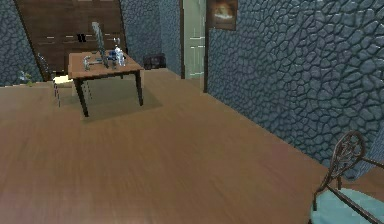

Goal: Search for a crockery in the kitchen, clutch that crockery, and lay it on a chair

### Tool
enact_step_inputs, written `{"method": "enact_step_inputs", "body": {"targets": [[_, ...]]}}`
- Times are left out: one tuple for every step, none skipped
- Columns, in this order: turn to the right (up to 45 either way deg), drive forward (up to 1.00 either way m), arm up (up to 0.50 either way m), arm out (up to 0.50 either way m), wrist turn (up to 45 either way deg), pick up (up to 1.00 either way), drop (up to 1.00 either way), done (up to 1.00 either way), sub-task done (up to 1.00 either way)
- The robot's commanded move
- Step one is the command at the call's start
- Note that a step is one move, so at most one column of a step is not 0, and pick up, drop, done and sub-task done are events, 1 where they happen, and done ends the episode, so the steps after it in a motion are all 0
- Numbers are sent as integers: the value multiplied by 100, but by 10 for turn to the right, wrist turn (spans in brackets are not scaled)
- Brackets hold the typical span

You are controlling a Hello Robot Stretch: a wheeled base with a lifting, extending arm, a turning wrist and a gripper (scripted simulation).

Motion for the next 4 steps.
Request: {"method": "enact_step_inputs", "body": {"targets": [[0, 0, 0, -48, 0, 0, 0, 0, 0], [-450, 0, 0, 0, 0, 0, 0, 0, 0], [0, 100, 0, 0, 0, 0, 0, 0, 0], [0, 100, 0, 0, 0, 0, 0, 0, 0]]}}
